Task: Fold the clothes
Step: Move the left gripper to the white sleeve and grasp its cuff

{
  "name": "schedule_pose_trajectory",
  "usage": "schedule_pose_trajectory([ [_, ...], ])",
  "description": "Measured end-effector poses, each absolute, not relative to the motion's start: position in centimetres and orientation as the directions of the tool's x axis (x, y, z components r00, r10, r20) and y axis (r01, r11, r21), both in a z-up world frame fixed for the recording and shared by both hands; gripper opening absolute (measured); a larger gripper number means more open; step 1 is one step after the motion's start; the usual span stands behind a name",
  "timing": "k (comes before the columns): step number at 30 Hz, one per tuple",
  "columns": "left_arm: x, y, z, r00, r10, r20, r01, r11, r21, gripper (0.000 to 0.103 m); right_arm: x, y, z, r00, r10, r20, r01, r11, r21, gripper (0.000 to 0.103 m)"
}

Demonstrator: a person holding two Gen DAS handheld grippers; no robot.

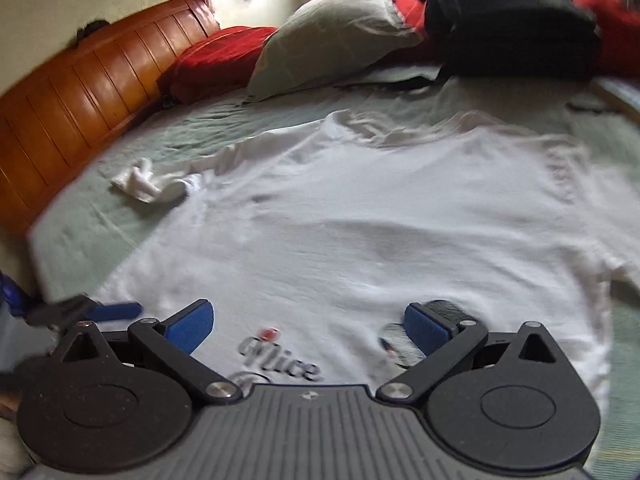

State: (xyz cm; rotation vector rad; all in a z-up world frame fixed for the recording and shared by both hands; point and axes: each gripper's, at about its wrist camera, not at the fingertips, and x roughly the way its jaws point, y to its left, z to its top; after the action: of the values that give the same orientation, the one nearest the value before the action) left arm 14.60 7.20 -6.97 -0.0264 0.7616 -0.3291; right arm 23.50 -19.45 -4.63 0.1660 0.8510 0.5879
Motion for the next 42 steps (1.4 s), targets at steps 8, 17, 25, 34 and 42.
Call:
schedule_pose_trajectory([
  [8, 19.0, 17.5, -4.0, 0.696, -0.222, -0.682, 0.071, 0.967, -0.243, 0.102, 27.7, -16.0, -5.2, 0.416, 0.671, -0.614, -0.426, 0.740, 0.520, 0.103],
  [17, 24.0, 30.6, -3.6, 0.754, -0.099, -0.649, -0.160, 0.931, -0.328, 0.102, 30.7, -10.1, -3.7, 0.348, 0.741, -0.574, -0.540, 0.659, 0.523, 0.103],
  [25, 27.5, 39.2, -8.1, 0.803, -0.136, -0.580, -0.275, 0.779, -0.563, 0.102, 33.7, -7.1, -5.3, 0.303, 0.758, -0.578, -0.548, 0.635, 0.545, 0.103],
  [34, 29.8, 45.3, -10.4, 0.883, -0.125, -0.452, -0.276, 0.640, -0.717, 0.094, 36.0, -6.7, -7.9, 0.283, 0.783, -0.554, -0.505, 0.612, 0.608, 0.103],
  [42, 32.7, 49.1, -11.5, 0.887, -0.049, -0.460, -0.345, 0.591, -0.729, 0.047, 36.6, -7.2, -8.3, 0.286, 0.813, -0.508, -0.501, 0.579, 0.643, 0.103],
])
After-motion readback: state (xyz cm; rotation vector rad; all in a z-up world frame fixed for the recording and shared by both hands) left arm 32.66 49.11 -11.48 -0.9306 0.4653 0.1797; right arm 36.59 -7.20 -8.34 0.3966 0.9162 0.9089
